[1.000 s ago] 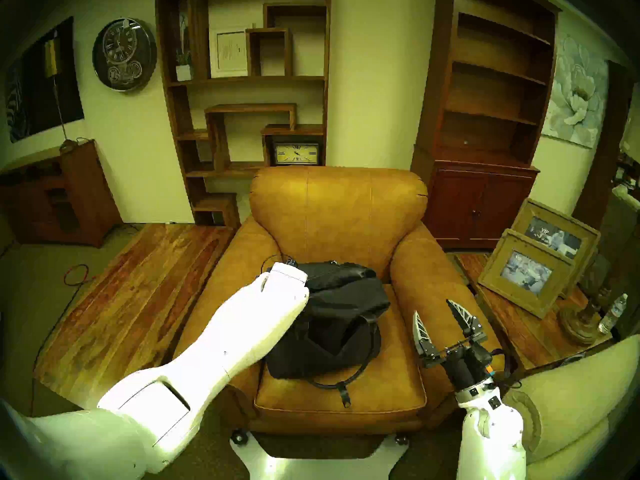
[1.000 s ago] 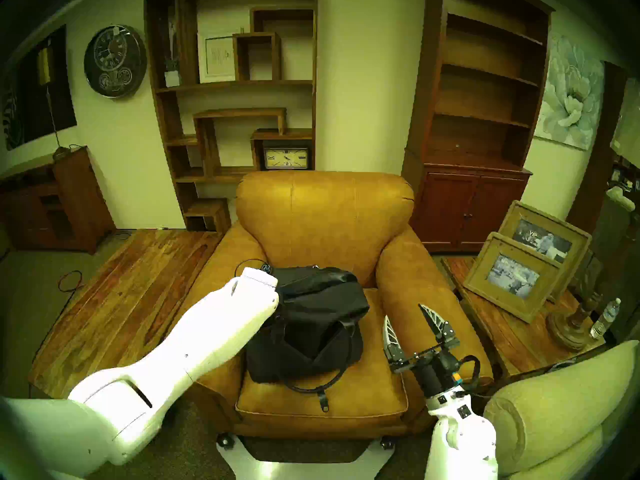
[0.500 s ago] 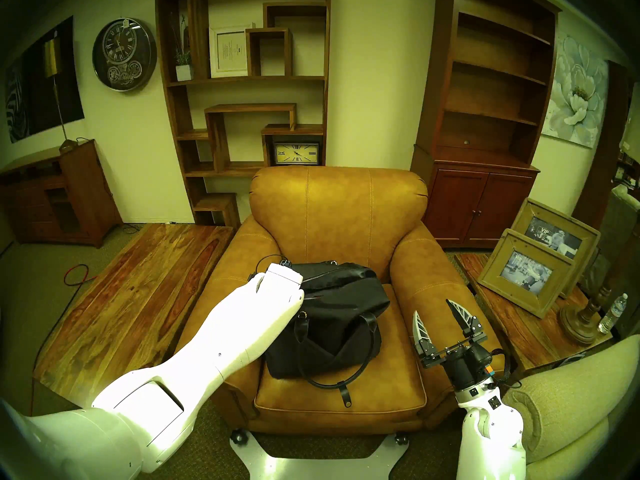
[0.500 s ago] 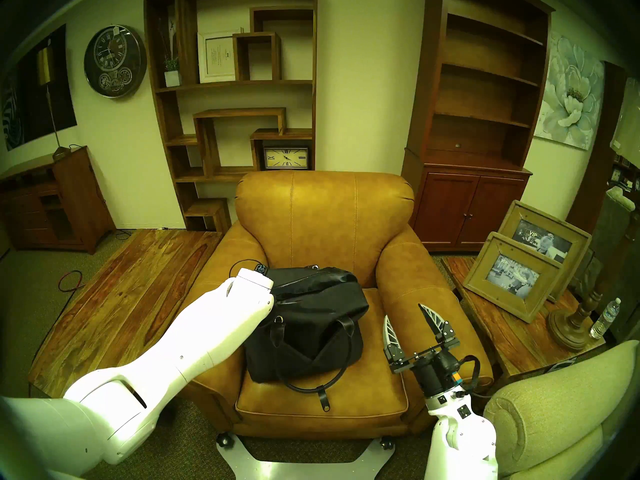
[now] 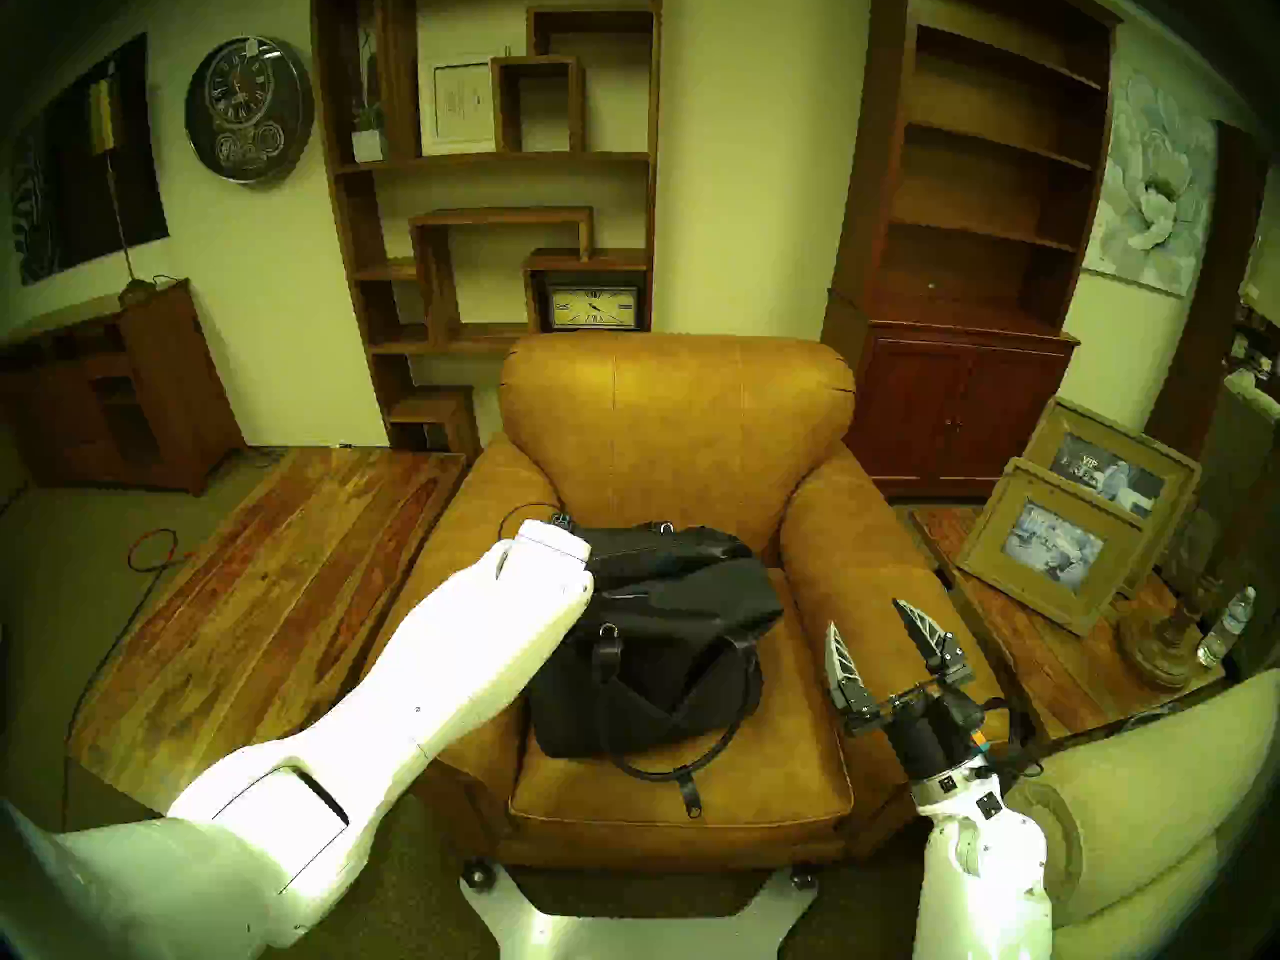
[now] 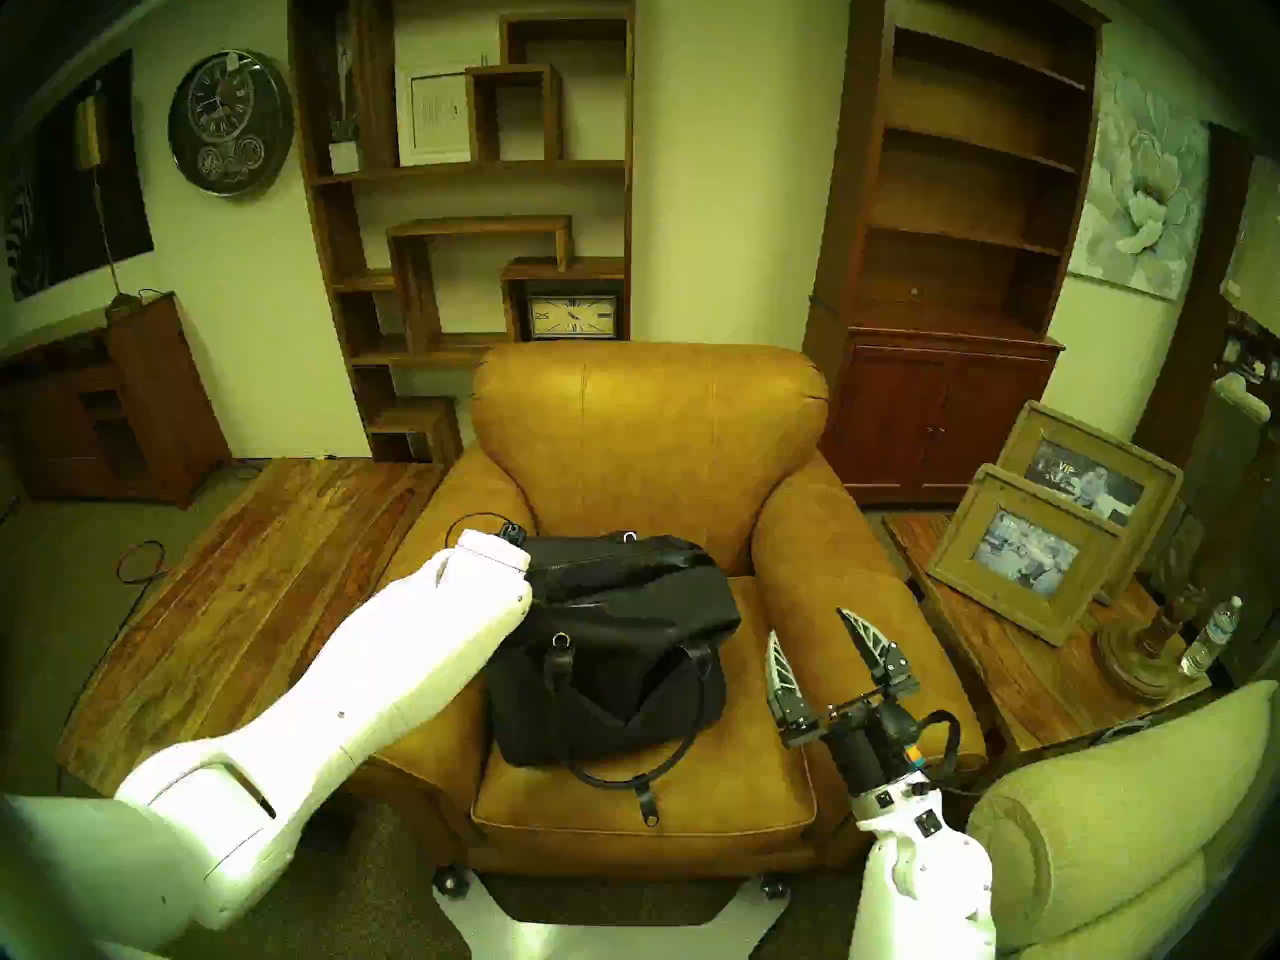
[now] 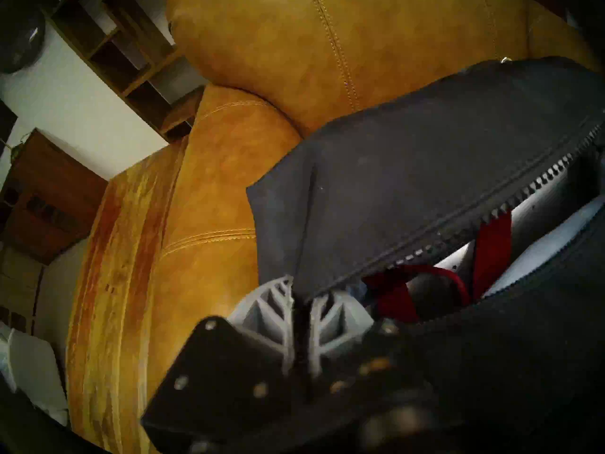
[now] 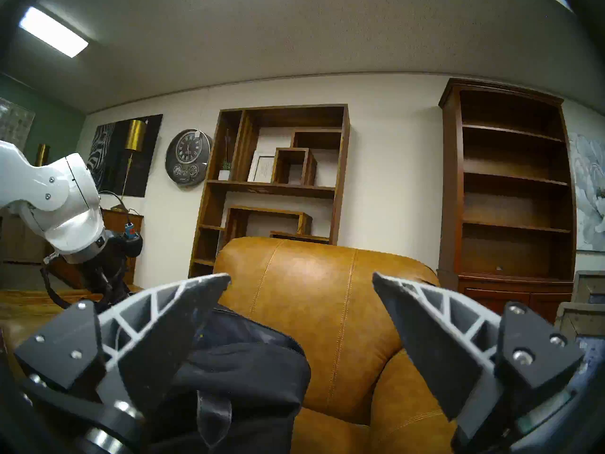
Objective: Open a bag with a zipper
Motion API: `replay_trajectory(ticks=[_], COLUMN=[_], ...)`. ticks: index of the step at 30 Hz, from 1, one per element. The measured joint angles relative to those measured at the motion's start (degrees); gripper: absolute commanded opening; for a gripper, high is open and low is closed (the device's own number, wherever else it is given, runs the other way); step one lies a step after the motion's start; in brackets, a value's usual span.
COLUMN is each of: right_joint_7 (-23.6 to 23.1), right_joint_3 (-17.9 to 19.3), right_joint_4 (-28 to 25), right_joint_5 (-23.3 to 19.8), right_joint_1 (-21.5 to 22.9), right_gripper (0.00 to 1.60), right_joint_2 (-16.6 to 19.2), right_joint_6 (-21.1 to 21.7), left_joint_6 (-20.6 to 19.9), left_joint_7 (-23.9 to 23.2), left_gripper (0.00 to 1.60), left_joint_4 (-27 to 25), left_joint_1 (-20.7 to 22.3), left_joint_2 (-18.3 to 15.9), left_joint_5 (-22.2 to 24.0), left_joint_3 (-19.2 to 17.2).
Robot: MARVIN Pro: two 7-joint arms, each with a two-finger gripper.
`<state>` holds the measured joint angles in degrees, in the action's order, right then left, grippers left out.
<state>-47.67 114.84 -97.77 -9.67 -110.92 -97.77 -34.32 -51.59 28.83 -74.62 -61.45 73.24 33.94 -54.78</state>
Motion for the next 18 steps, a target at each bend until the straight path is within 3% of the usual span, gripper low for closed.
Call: replay_trajectory(ticks=[10,18], right_joint_7=[0.00,0.00], right_joint_3=[0.00,0.00], right_joint_4=[0.00,0.00], right_joint_5=[0.00,0.00], right_joint_1=[0.00,0.00], right_gripper=[1.60,1.60], right_joint_2=[0.00,0.00], right_joint_6=[0.00,0.00], left_joint_6=[-1.53,0.85], left_joint_7=[-8.26,-15.28], left_gripper=[0.00,0.00], left_joint_4=[-4.61,-5.32], left_joint_1=[-2.38,-3.91], left_joint_2=[-4.66,-7.65], left_joint_5=[6.28,8.81], left_joint_3=[-5.27,-7.29])
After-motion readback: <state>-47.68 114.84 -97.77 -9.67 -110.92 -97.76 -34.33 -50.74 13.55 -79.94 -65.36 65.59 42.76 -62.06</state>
